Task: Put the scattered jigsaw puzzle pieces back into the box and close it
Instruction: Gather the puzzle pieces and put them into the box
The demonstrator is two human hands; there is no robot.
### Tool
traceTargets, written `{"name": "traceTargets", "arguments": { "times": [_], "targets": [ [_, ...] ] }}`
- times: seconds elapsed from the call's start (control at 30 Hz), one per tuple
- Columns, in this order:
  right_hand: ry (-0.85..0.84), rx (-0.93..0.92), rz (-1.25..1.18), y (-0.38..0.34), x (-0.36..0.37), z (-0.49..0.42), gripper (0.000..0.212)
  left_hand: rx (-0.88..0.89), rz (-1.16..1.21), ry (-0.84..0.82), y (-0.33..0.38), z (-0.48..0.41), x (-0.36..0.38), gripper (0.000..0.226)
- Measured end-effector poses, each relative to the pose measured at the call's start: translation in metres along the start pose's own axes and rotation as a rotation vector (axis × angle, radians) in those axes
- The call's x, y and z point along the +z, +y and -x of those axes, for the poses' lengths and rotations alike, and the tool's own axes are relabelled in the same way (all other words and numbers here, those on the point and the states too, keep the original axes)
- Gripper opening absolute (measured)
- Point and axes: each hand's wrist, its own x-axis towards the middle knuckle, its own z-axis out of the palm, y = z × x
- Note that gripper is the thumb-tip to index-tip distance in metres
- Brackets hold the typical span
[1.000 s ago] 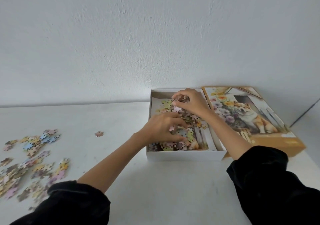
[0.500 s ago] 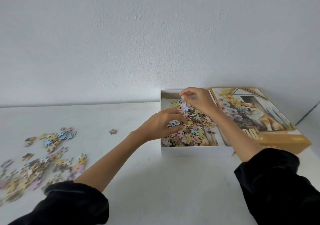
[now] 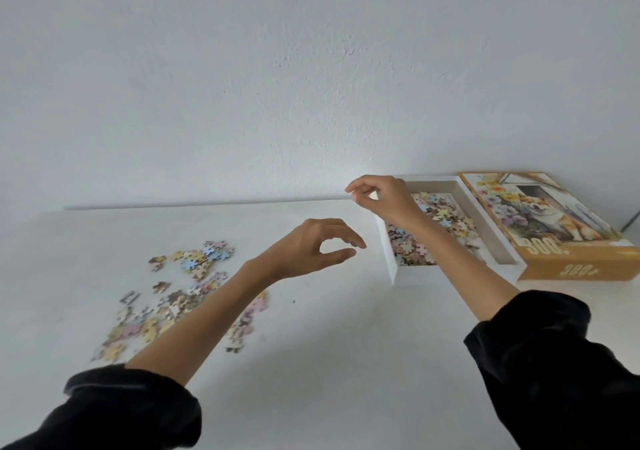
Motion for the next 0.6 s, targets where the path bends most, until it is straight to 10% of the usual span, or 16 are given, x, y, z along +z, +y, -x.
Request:
{"name": "traceTargets", "arguments": {
  "times": [0.6],
  "targets": [
    [-0.171,-0.017,0.044,-0.066,0.200,0.037,0.017,-0.242,-0.100,-0.022,-0.111,0.202,-0.045,0.045]
  ]
}}
